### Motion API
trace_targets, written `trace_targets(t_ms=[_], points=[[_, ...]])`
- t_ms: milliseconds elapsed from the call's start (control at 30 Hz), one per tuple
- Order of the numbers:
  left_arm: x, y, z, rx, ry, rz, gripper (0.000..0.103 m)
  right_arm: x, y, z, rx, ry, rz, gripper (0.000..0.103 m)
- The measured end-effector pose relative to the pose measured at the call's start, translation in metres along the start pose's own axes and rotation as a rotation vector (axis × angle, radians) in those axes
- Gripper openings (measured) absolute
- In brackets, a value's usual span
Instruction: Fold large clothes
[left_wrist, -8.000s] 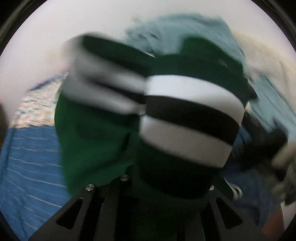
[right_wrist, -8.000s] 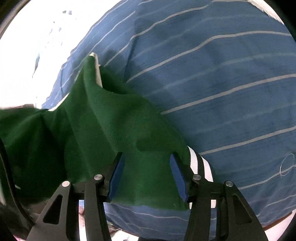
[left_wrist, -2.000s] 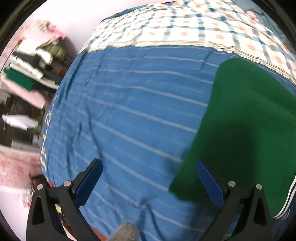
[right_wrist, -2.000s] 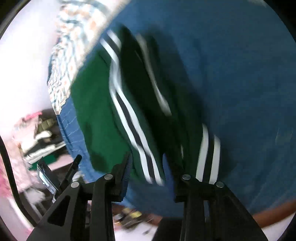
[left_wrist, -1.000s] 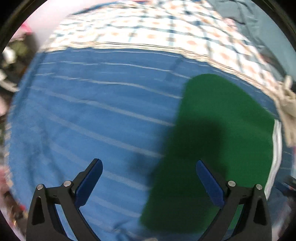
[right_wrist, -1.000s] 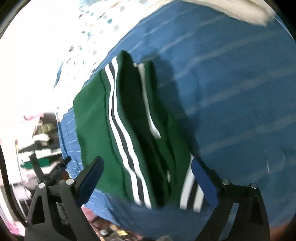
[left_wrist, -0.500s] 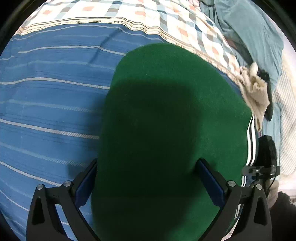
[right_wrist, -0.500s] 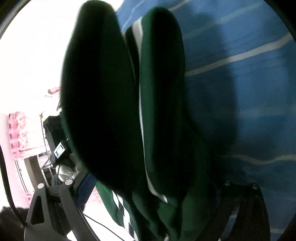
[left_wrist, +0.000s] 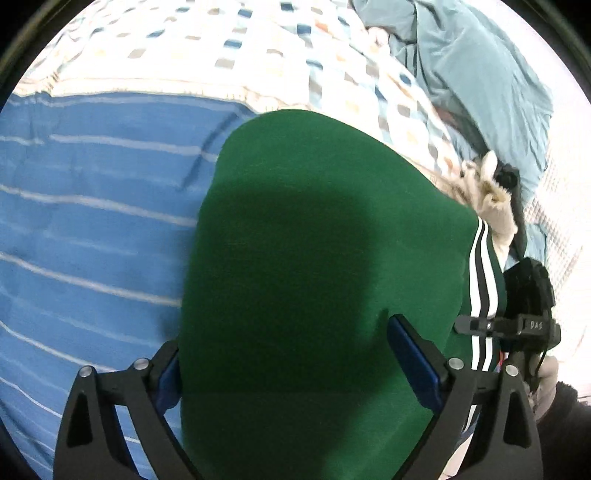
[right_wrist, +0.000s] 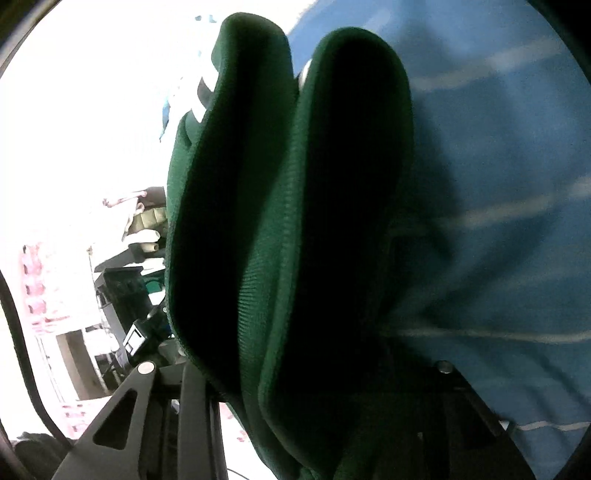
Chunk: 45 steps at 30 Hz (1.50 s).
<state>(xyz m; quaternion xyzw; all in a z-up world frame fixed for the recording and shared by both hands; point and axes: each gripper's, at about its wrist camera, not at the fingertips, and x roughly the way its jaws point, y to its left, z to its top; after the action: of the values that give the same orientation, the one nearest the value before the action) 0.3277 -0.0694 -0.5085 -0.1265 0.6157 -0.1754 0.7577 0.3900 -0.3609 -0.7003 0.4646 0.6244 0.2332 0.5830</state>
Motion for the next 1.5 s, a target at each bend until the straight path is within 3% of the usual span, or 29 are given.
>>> trace_targets(t_ms=[100, 267, 567, 733, 833, 900, 933, 967, 1033, 1133, 1233, 1333, 1500], points=[[-0.012, 0.006, 0.022, -0.007, -0.031, -0.01, 0.096, -0.004, 0.028, 0.019, -0.039, -0.011, -0.001, 0.041], [-0.031, 0.024, 0.088, -0.047, -0.112, -0.021, 0.096, -0.007, 0.077, 0.077, -0.107, -0.023, -0.003, 0.041], [-0.039, 0.064, 0.25, -0.05, -0.221, 0.015, 0.096, 0.043, 0.169, 0.261, -0.175, -0.048, 0.037, 0.041], [-0.008, 0.093, 0.315, -0.049, -0.218, 0.065, 0.096, 0.086, 0.195, 0.37, -0.178, -0.019, 0.009, 0.04], [0.017, 0.101, 0.334, -0.026, -0.209, 0.079, 0.096, 0.11, 0.197, 0.424, -0.173, 0.007, -0.055, 0.04], [0.042, 0.105, 0.337, -0.01, -0.206, 0.147, 0.096, 0.122, 0.191, 0.444, -0.169, 0.038, -0.104, 0.041], [0.048, 0.108, 0.337, -0.008, -0.204, 0.172, 0.096, 0.124, 0.19, 0.457, -0.174, 0.043, -0.128, 0.049], [0.056, 0.11, 0.334, -0.004, -0.203, 0.192, 0.096, 0.124, 0.187, 0.46, -0.171, 0.045, -0.144, 0.053], [0.061, 0.113, 0.325, 0.005, -0.236, 0.201, 0.098, 0.118, 0.188, 0.458, -0.194, 0.027, -0.208, 0.073], [0.066, 0.111, 0.313, 0.01, -0.269, 0.229, 0.1, 0.107, 0.205, 0.436, -0.296, -0.063, -0.426, 0.093], [0.058, 0.105, 0.311, -0.023, -0.251, 0.275, 0.1, 0.098, 0.229, 0.417, -0.35, -0.178, -0.627, 0.094], [0.043, 0.085, 0.297, -0.015, -0.25, 0.379, 0.1, 0.077, 0.231, 0.4, -0.369, -0.286, -0.799, 0.094], [0.009, 0.039, 0.243, 0.05, -0.255, 0.544, 0.102, 0.091, 0.263, 0.31, -0.389, -0.336, -0.941, 0.094]])
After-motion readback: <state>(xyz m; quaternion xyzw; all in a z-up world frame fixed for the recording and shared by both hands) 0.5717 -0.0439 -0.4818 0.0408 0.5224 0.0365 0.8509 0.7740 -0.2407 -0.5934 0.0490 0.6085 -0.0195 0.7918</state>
